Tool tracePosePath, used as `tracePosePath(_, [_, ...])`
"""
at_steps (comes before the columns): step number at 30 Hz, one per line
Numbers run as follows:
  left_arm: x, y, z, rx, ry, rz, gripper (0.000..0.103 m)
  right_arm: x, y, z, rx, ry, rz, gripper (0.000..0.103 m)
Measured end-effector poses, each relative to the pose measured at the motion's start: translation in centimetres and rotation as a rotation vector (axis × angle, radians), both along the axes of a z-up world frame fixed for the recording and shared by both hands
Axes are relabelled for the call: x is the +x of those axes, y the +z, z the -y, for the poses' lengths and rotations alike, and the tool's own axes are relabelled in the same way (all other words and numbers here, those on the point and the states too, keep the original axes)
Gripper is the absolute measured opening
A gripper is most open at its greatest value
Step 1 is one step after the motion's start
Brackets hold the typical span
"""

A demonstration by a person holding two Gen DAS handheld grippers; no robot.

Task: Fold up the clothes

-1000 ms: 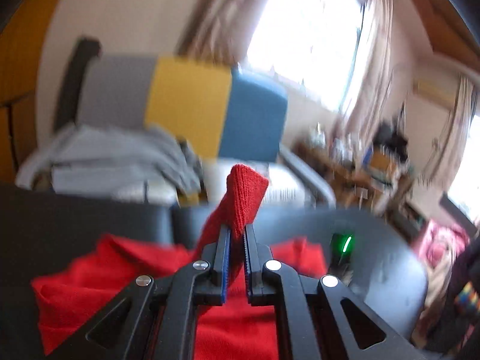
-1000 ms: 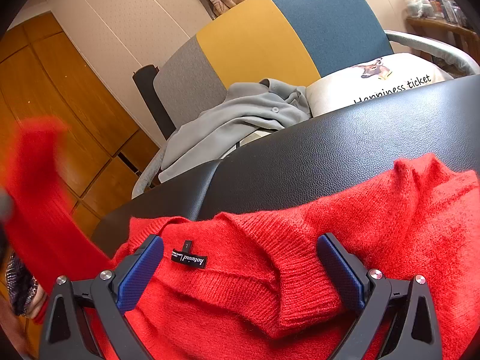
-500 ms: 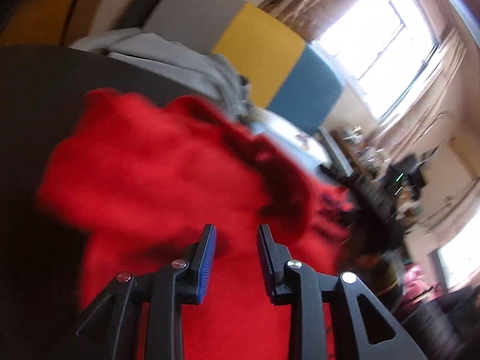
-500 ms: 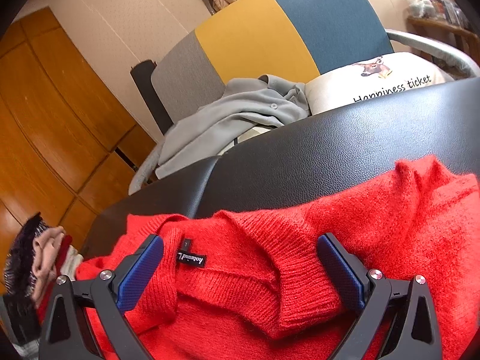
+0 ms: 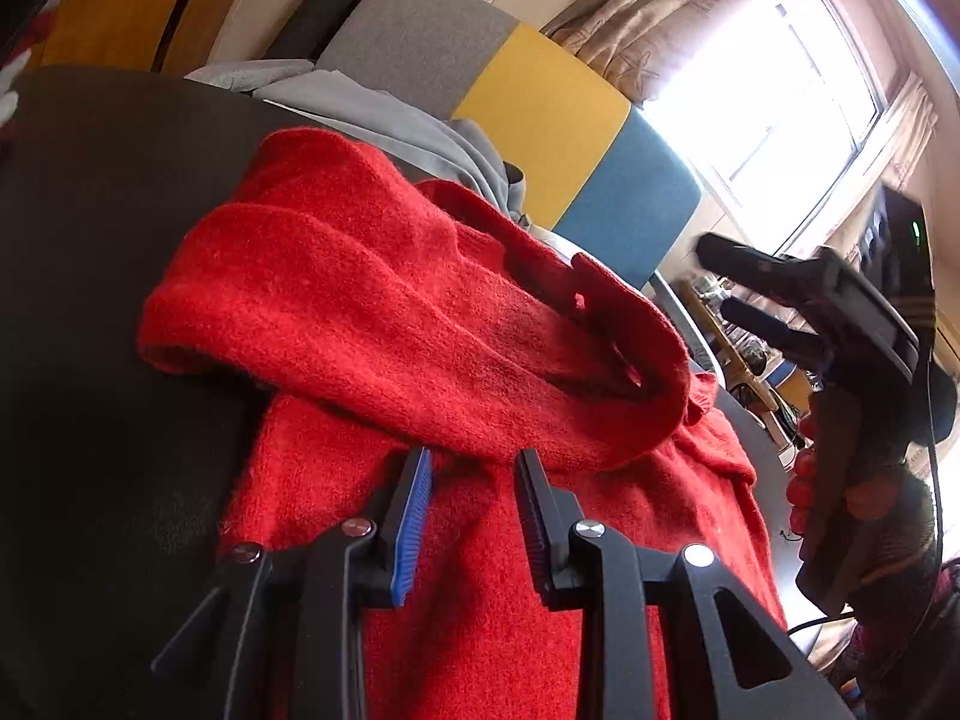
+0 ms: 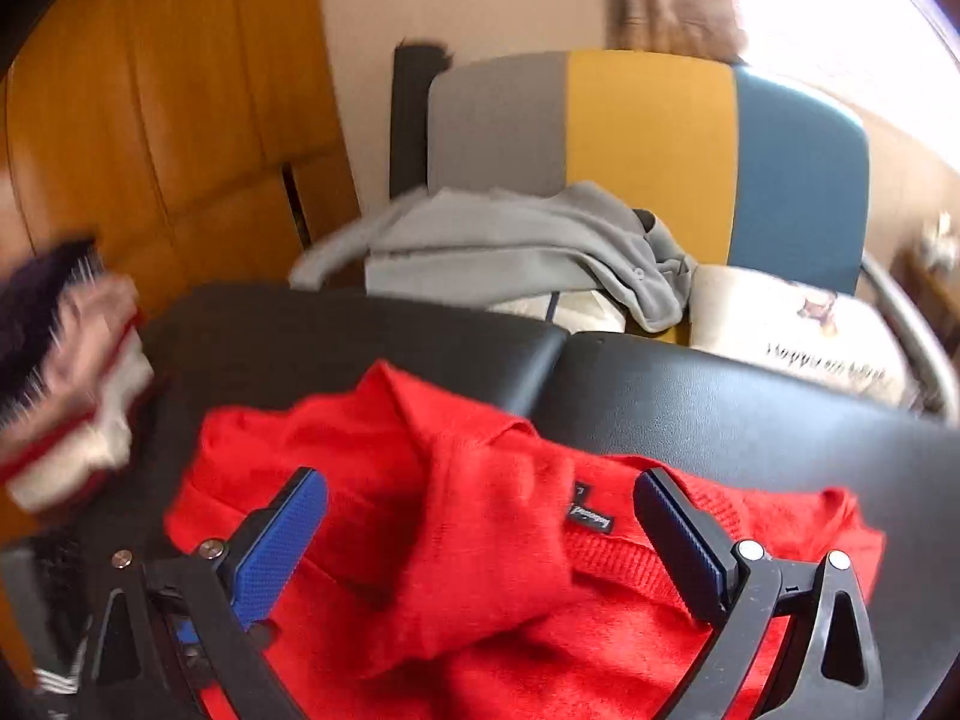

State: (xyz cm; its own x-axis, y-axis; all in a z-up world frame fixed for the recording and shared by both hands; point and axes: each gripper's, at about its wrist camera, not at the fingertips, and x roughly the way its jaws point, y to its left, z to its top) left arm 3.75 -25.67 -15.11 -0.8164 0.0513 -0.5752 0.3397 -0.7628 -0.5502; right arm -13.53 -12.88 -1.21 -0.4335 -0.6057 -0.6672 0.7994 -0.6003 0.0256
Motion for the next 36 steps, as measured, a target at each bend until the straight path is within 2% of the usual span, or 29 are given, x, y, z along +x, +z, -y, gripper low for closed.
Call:
tracePosePath(4, [-0.7,-0.1,0.2,0.015,-0.001,-0.012,0.028,-0.3,-1.9,2.8,0.151,-0.074,0.034,0.101])
tracePosePath(5, [-0.6,-0.1,0.3,0.018,-0.002,-0.015,0.028,-0.6,-2.6,3.2,0.172,-0.084,0.05,0.087])
tracePosePath(6, [-0.9,-0.2,0.3,0.023,-0.002,-0.018,0.028,-0.9,-3.4,3.5,0.212,-0.102,0.059,0.065])
tracePosePath(8, [-1.3,-0.3,0.4,0.032,-0.004,-0.025,0.028,-1.3,-5.0,3.9,0.286,-0.134,0.073,0.047])
tracePosePath(11, [-1.3,-0.4,0.5,0.043,-0.006,-0.033,0.028,-1.1,-6.3,3.1,0.327,-0.148,0.057,0.047])
tracePosePath(13, [-1.6,-0.5,0.5,0.046,-0.007,-0.036,0.028,-0.8,-6.3,2.6,0.327,-0.151,0.032,0.043])
tracePosePath(15, [-1.8,-0.6,0.5,0.046,-0.007,-0.037,0.028,-0.6,-6.3,2.3,0.313,-0.139,0.039,0.034])
tracePosePath(16, [-1.8,-0.5,0.5,0.046,-0.007,-0.036,0.028,-0.8,-6.1,2.2,0.298,-0.139,0.056,0.031])
tracePosePath(18, [-1.7,-0.5,0.5,0.048,-0.008,-0.037,0.029,-1.2,-5.7,1.8,0.265,-0.14,0.092,0.02])
tracePosePath(20, [-1.7,-0.5,0.6,0.052,-0.009,-0.039,0.029,-1.4,-4.8,0.9,0.212,-0.154,0.14,0.015])
tracePosePath(25, [-1.8,-0.4,0.6,0.061,-0.024,-0.028,0.031,-2.9,-1.9,-1.3,0.038,-0.176,0.261,0.014])
tracePosePath(30, [-3.0,0.3,0.6,0.065,-0.043,0.013,0.037,-4.3,2.5,-2.9,-0.113,-0.156,0.291,0.014])
tracePosePath(34, [-2.8,0.3,0.0,0.04,-0.049,0.016,0.037,-5.4,3.4,-4.3,-0.133,-0.159,0.303,0.014])
tracePosePath(36, [-2.2,0.0,-0.7,0.008,-0.052,0.001,0.037,-6.5,1.6,-4.9,-0.083,-0.164,0.391,0.017])
